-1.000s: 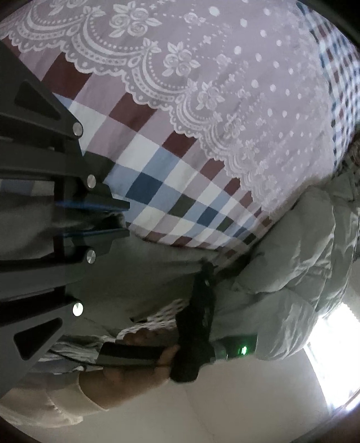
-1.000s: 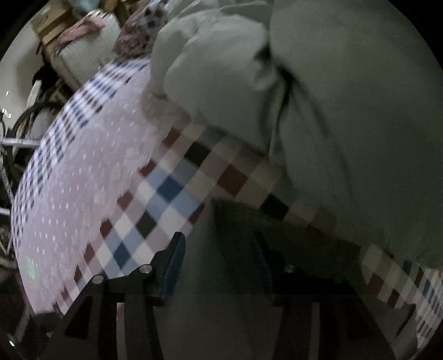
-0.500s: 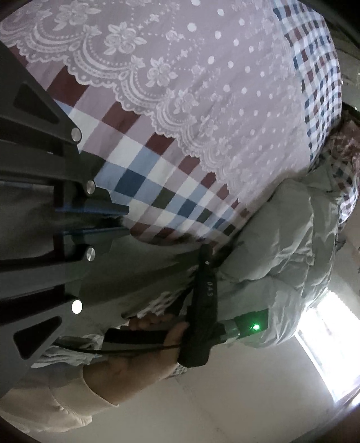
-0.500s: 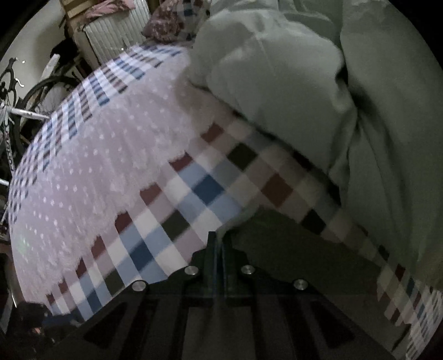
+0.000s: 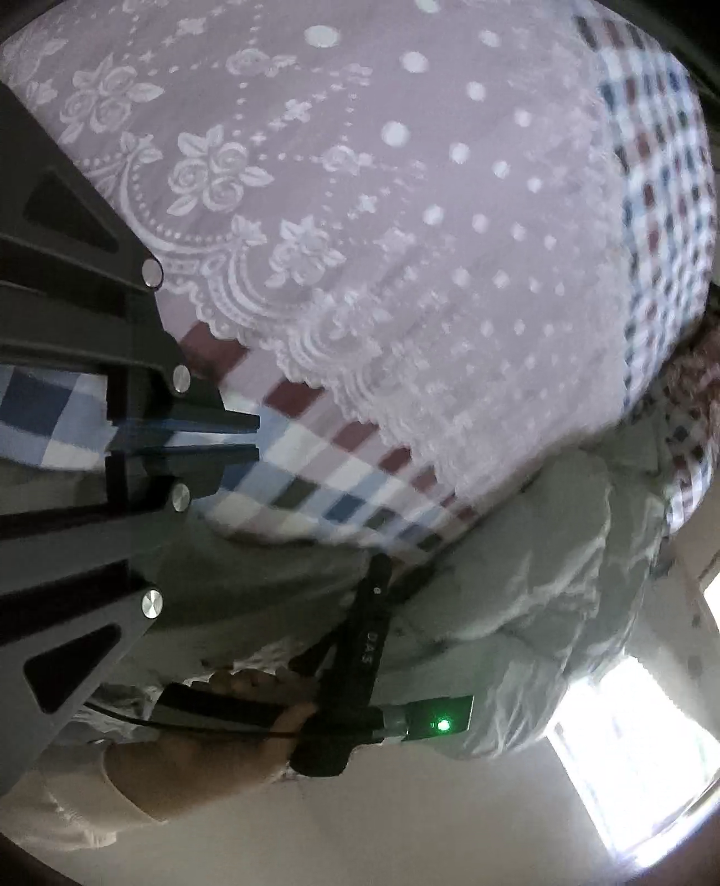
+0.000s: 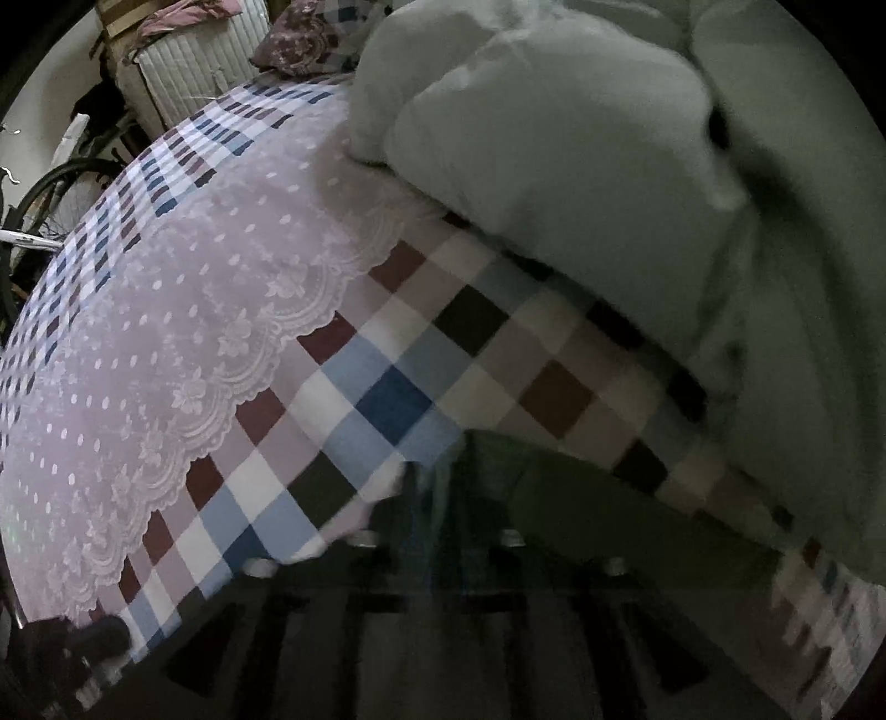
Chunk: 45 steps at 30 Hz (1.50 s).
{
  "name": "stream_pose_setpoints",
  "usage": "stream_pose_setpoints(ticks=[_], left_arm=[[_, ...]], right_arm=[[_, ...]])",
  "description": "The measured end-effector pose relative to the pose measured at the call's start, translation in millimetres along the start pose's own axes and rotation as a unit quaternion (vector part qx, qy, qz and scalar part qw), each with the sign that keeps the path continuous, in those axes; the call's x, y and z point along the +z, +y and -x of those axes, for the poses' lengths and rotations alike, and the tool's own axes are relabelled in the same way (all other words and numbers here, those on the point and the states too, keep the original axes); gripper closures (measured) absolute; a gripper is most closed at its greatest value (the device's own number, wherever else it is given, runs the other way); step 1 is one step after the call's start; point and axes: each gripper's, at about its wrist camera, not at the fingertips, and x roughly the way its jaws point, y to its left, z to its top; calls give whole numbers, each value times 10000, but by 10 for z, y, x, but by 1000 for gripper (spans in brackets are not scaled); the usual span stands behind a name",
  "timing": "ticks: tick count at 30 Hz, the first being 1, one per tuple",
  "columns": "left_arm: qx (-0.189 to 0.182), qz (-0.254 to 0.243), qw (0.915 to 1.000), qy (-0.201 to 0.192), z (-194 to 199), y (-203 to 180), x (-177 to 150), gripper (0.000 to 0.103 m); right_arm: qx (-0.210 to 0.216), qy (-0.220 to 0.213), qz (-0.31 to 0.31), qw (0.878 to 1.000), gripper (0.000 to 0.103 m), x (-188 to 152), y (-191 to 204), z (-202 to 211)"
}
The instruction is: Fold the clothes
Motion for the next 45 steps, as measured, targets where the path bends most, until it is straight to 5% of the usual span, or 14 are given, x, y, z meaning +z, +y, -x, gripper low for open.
stream_pose_setpoints(ticks=[1,4,7,10,15,18,23,27,30,35,37,45], left_arm=[[-154,-181,9997,81,-5,-56,-1,91],[-311,-494,9978,329,-82,-174,-50,65],[-401,-748,9934,766,-245,-277,-136,59],[-260,-945,9926,722,-266,-358,-222,55],[-44,-835,9957,388,-329,-368,-189,61],[345,-629,9969,312,-367,-269,-190,96],[361,-481,9981,159,-350,-189,-201,97],[982,-489,9931,-403,-229,-129,-162,103],[472,-37,9985,-272,-194,56,-81,103],[-29,-67,9998,-200,-168,38,-28,100],[-142,-169,9997,-55,-198,-3,-57,85],[-187,-832,9963,52,-208,-163,-145,53]], right_arm=[[-37,-66,-10,10000,57,-8,-17,86],[2,-345,-58,9994,53,-83,-110,440],[68,-631,-130,9979,52,-249,-247,838],[66,-941,-235,9953,51,-523,-417,1284],[-130,-1428,-638,9876,40,-1097,-657,1885],[-352,-1704,-915,9805,38,-1634,-823,2313],[-746,-2246,-1868,9535,29,-2693,-1304,3011],[-859,-2389,-2592,9318,29,-3444,-1519,3159],[-833,-2355,-3042,9193,28,-3969,-1603,3129],[-853,-2292,-3536,9029,28,-4650,-1581,2945],[-823,-2384,-3636,8968,28,-4832,-1521,2888],[-569,-2697,-3791,8833,28,-5211,-1330,2637]])
